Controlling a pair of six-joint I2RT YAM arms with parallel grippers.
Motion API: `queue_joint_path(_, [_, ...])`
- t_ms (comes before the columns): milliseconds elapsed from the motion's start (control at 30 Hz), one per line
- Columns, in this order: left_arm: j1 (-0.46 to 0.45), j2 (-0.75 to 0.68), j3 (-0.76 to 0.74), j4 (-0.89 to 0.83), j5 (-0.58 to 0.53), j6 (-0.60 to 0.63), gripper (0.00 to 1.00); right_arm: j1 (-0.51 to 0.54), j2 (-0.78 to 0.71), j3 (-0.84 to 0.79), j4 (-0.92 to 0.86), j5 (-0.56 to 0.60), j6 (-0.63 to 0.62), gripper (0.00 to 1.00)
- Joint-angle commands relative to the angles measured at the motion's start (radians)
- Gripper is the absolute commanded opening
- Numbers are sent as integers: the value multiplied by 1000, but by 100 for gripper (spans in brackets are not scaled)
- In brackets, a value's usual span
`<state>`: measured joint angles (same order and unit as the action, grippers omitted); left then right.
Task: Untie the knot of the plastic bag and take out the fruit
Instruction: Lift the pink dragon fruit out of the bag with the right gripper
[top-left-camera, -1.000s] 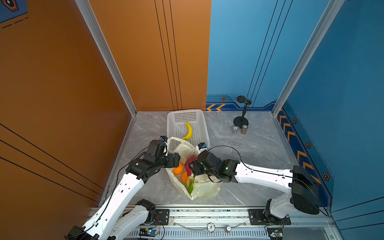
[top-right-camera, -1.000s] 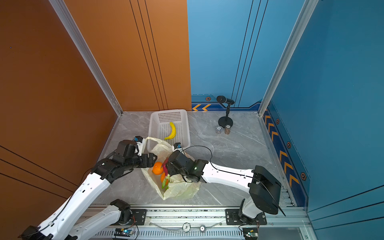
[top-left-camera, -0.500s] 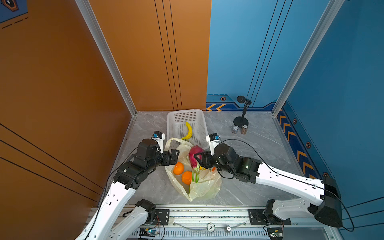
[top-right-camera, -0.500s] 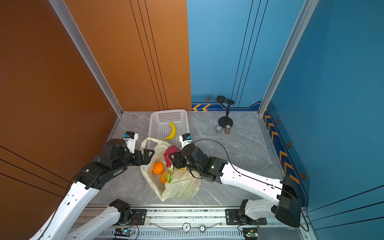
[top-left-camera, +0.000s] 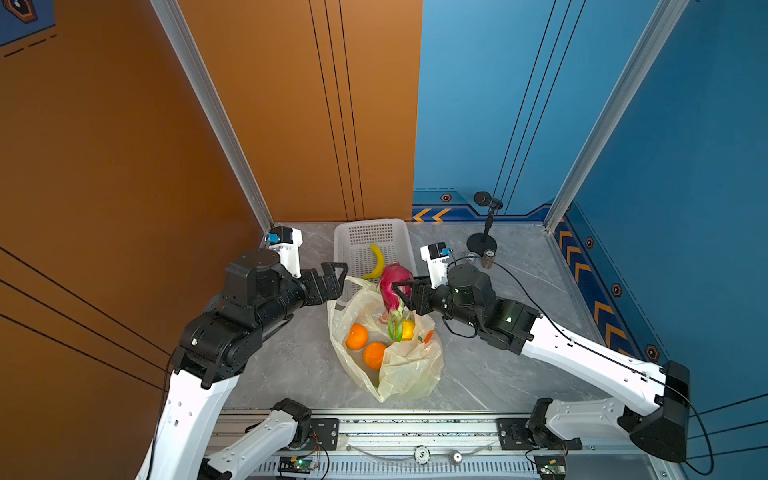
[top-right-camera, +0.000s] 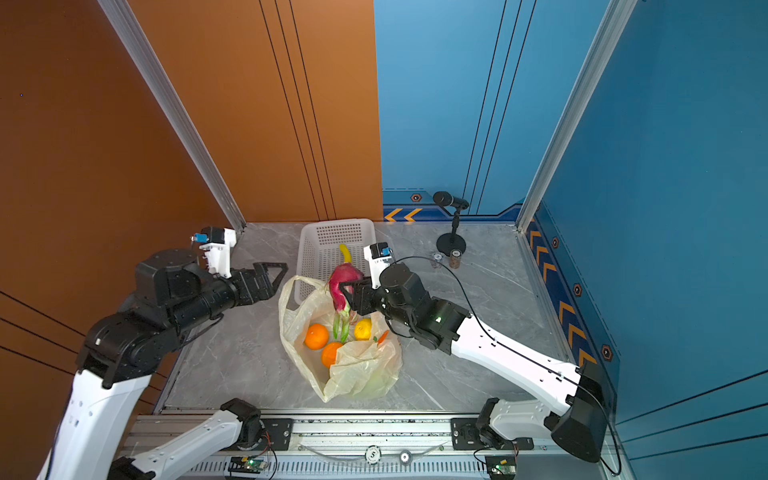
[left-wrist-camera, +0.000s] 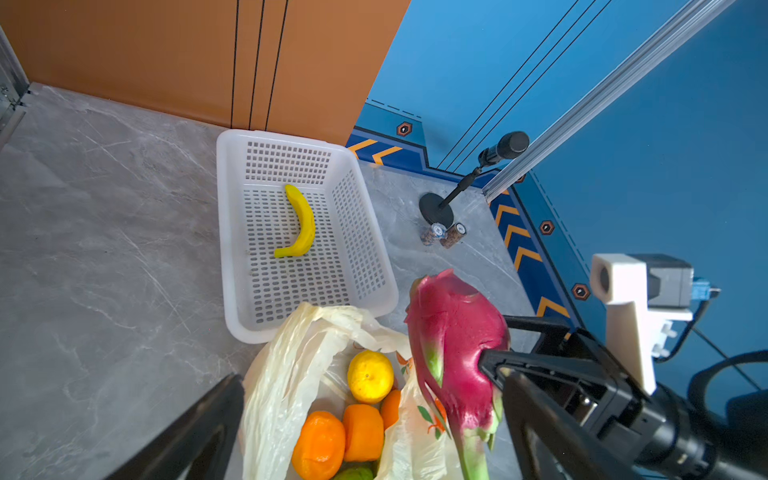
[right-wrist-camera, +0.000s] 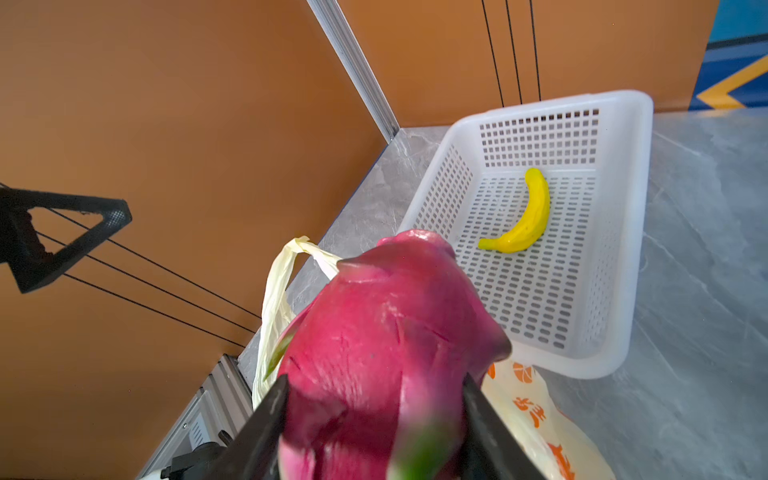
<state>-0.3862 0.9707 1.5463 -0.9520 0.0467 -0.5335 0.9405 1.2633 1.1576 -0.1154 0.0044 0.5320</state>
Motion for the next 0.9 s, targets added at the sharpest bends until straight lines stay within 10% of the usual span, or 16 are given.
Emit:
queue_joint_path(0, [9,63,53,-74,55,-54,98,-14,-31,33,99,-42,-153,38])
queue_joint_path(200, [-29,146,66,89,320,-122,97,-39,-7,60,147,-127,-246,37])
queue_joint_path(867, [-79,270,21,174,481,-194,92,-32,29,58,292,-184,-299,37])
